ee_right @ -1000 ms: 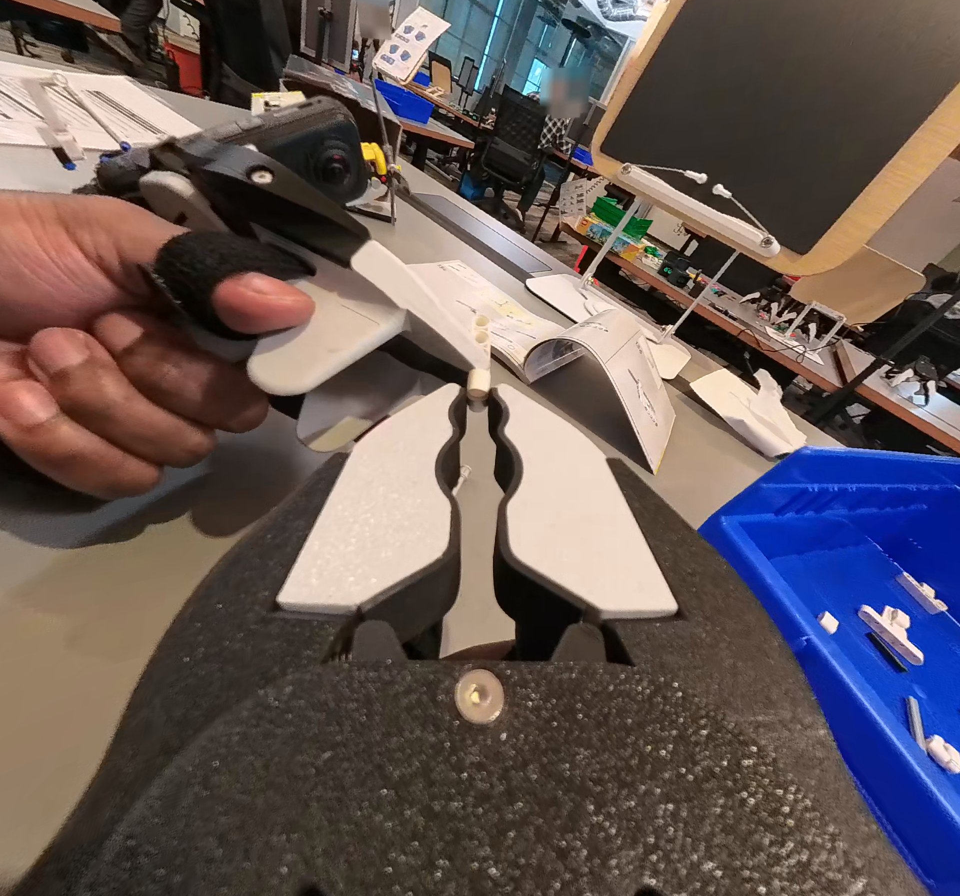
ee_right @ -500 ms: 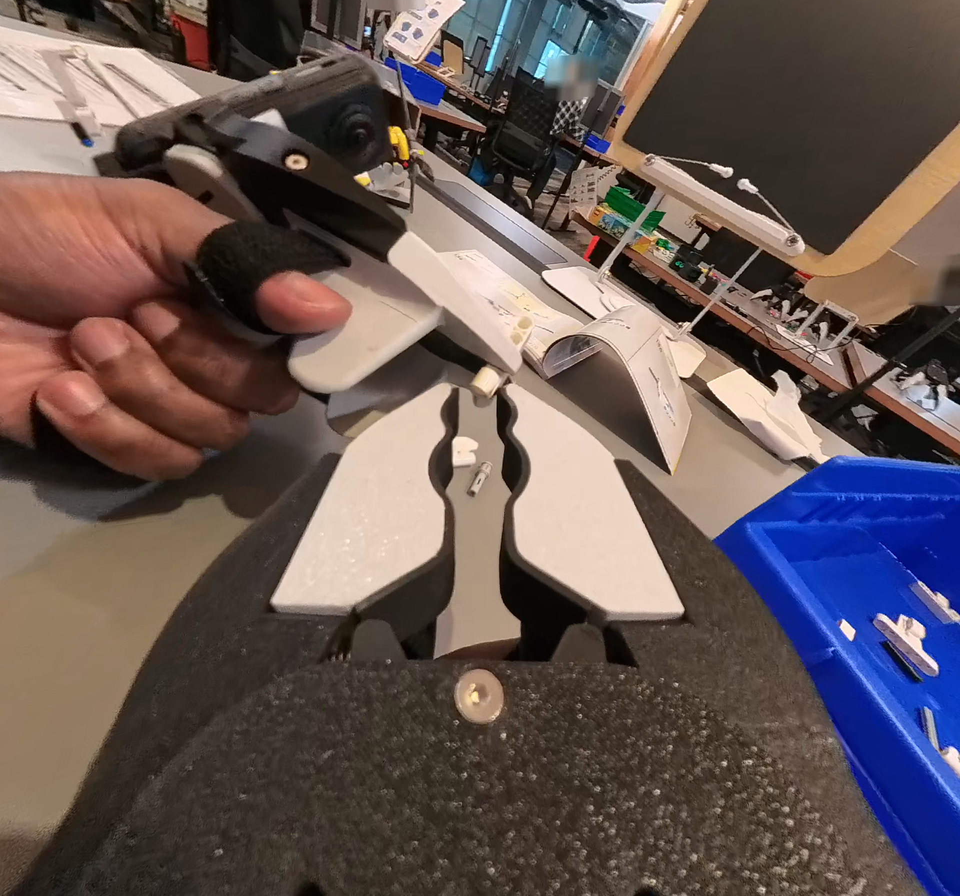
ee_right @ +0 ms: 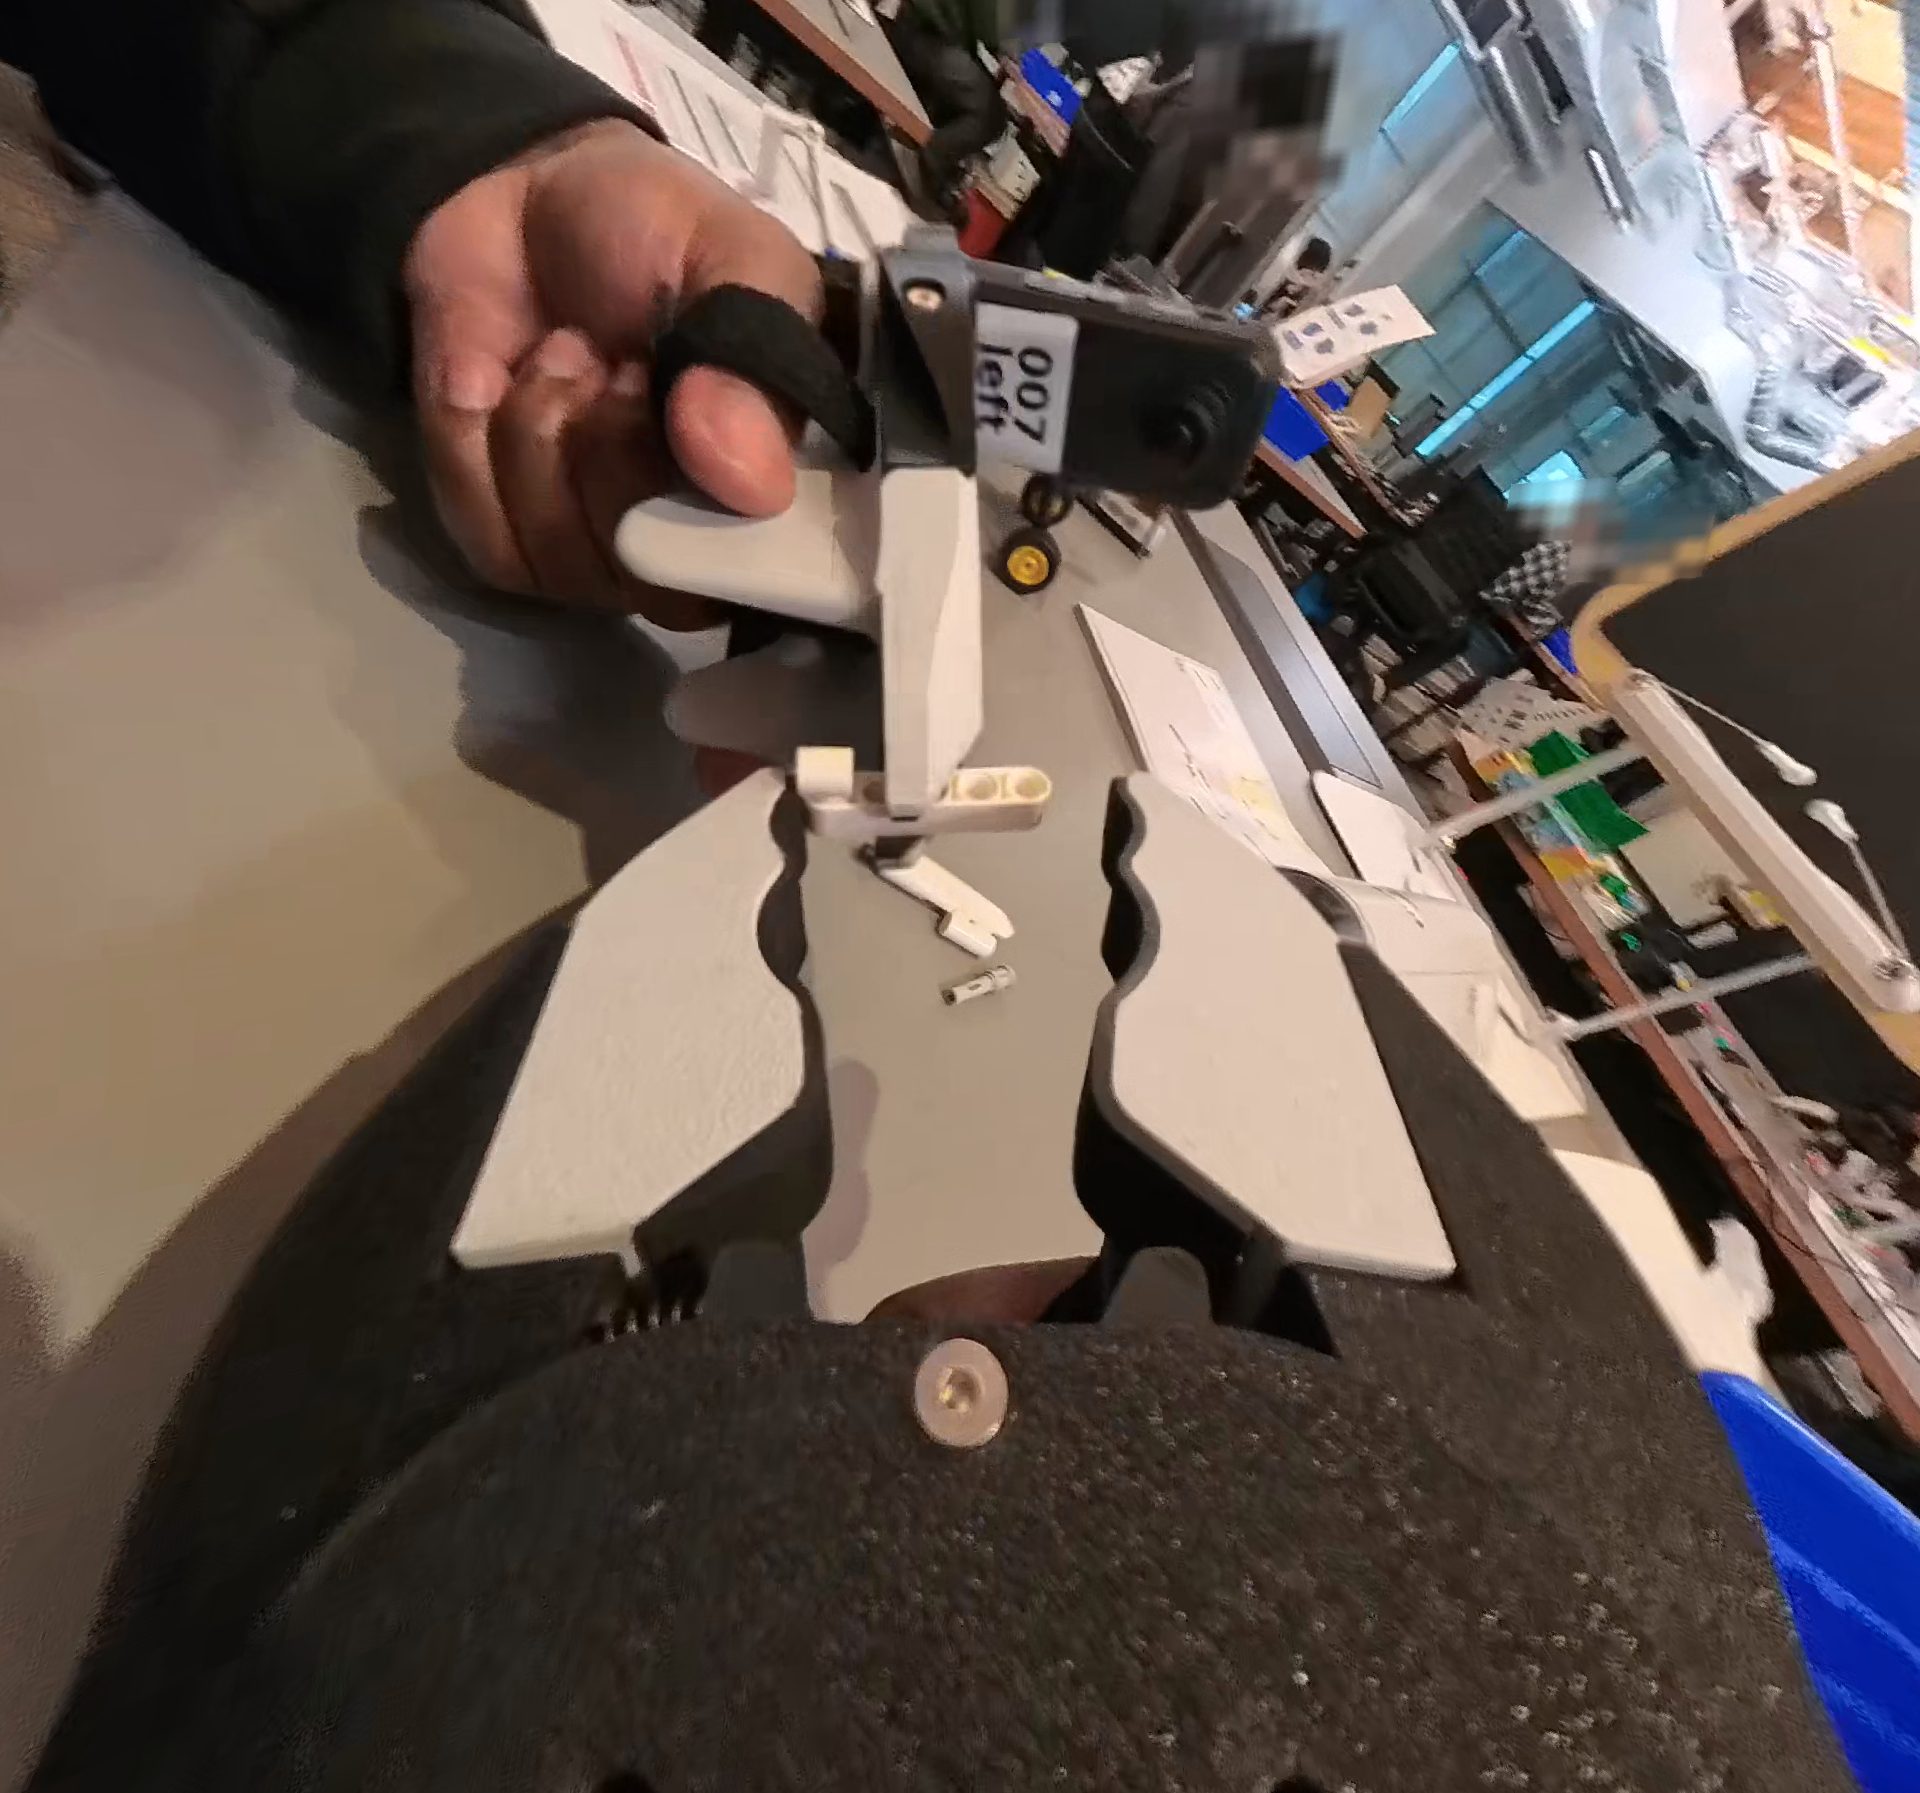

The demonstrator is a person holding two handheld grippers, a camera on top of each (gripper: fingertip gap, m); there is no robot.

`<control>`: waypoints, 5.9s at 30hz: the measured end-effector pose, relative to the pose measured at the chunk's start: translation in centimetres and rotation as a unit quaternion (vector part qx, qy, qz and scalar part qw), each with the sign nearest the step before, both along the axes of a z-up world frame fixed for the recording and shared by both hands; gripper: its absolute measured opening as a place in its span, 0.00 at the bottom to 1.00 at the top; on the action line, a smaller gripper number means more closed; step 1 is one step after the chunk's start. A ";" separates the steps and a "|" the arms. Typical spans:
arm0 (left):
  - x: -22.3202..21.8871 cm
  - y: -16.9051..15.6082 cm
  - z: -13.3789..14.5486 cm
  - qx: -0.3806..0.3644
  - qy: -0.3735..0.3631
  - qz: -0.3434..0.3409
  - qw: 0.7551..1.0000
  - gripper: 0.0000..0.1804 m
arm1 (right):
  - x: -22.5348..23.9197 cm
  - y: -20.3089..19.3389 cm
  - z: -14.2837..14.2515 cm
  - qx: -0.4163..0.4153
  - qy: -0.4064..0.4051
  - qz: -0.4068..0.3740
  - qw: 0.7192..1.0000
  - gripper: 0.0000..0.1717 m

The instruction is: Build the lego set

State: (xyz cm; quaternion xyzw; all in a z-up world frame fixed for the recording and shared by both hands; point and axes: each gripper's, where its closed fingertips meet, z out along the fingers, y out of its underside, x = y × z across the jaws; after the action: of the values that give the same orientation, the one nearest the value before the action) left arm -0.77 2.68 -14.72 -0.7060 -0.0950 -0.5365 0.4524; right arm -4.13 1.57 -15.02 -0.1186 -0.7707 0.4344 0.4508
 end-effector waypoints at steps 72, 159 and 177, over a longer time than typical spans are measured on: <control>-0.5 -0.4 -3.9 -0.059 0.179 0.006 0.982 0.05 | 5.5 9.6 -7.9 0.029 -0.365 -0.139 0.920 0.16; -4.4 -1.7 -5.0 -0.085 0.452 0.022 0.887 0.05 | 1.4 -0.6 -4.4 0.034 -0.269 -0.015 0.963 0.08; -2.1 -13.7 -7.9 -0.206 0.492 -0.026 0.846 0.05 | 0.4 -9.9 -7.2 0.073 -0.301 0.208 0.928 0.15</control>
State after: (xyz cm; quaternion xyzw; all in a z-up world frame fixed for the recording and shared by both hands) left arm -2.90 -10.98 -22.63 -0.9564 0.0501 -0.0990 0.2701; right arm -3.68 -8.33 -22.19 -0.0480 -0.9070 0.4050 0.1049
